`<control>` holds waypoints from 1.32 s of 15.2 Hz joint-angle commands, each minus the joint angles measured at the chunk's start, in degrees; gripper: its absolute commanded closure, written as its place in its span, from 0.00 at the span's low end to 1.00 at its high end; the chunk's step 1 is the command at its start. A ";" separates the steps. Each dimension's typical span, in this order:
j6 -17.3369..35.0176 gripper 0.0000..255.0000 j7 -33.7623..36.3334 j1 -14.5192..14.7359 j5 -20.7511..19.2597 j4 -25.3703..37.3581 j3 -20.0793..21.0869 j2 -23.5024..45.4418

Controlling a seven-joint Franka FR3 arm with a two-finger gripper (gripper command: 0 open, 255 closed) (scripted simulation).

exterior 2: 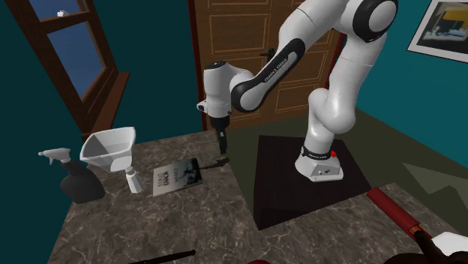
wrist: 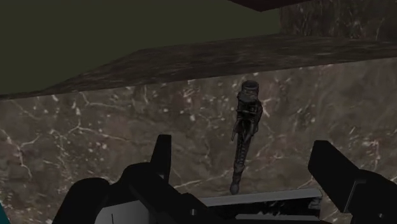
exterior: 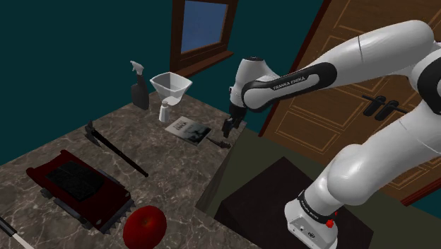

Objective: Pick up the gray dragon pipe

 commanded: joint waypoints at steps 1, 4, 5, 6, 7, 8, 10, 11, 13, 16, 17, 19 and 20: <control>3.83 0.00 0.46 0.43 -0.03 1.34 0.62 4.51; 8.24 0.00 1.41 1.12 -0.46 3.71 1.49 10.57; 9.06 0.00 1.51 1.12 -0.60 3.53 1.48 11.21; 9.87 0.00 1.62 1.12 -0.75 3.36 1.48 11.86; 10.68 0.00 1.73 1.12 -0.90 3.20 1.47 12.52; 11.50 0.00 1.84 1.12 -1.06 3.06 1.45 13.20; 13.11 0.00 2.09 1.12 -1.41 2.82 1.41 14.59; 13.92 0.00 2.23 1.13 -1.60 2.71 1.38 15.30; 14.38 0.00 2.30 1.14 -1.71 2.66 1.36 15.71; 14.44 1.00 2.32 1.16 -1.69 2.49 1.38 15.60; 14.45 1.00 2.32 1.16 -1.69 2.47 1.38 15.59; 14.45 1.00 2.33 1.16 -1.69 2.48 1.38 15.60; 14.45 1.00 2.33 1.16 -1.69 2.48 1.38 15.60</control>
